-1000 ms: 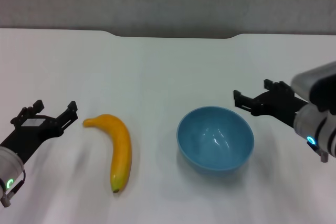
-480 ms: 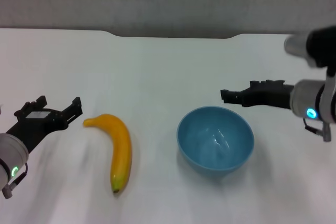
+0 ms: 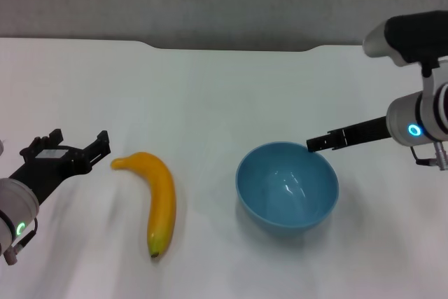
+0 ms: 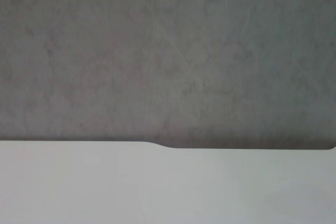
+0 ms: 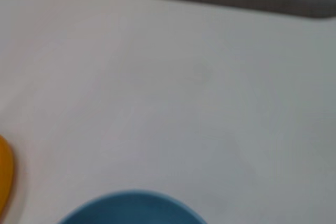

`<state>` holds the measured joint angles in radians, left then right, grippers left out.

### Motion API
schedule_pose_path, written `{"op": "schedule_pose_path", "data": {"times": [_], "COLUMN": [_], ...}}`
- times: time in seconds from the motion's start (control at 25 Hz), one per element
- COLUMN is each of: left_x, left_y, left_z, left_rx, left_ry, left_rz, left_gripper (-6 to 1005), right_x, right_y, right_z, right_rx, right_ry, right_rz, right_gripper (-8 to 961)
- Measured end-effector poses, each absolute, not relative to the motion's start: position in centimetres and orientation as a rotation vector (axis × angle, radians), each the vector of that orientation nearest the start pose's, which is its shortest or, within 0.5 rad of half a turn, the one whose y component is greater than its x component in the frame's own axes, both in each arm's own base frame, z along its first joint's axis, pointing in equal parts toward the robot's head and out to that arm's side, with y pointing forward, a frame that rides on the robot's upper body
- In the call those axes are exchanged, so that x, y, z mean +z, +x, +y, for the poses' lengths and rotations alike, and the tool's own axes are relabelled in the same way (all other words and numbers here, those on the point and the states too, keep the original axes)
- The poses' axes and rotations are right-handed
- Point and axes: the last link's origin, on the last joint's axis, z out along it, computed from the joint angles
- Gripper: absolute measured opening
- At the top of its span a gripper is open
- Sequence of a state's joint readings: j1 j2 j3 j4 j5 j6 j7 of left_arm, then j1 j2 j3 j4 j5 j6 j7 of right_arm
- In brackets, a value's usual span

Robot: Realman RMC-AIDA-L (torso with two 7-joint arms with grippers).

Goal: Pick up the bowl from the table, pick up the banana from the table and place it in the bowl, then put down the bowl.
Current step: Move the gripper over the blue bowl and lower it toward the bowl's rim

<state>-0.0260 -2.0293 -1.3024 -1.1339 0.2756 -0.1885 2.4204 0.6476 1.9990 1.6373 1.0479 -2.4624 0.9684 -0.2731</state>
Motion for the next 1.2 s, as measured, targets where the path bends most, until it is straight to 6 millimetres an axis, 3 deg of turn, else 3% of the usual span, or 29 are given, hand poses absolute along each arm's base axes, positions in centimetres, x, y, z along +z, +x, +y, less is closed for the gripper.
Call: {"op": "schedule_pose_path", "data": {"times": [0.64, 1.2], "left_x": [-1.5, -1.6], "left_y": [-29.1, -28.9], "left_z": [32.6, 32.9], "left_rx": [-0.508, -0.516], "left_ry": [-1.795, -1.802], "left_rz": [-0.898, -0.894], "left_gripper": [898, 897], "right_x": [-4.2, -5.7], "right_y": [21.8, 22.4], "right_z": [42.0, 42.1], "right_rx": [-0.196, -0.272], "right_ry": [-2.221, -2.235], "right_rz": [1.334, 1.255], "right_gripper": [884, 824]}}
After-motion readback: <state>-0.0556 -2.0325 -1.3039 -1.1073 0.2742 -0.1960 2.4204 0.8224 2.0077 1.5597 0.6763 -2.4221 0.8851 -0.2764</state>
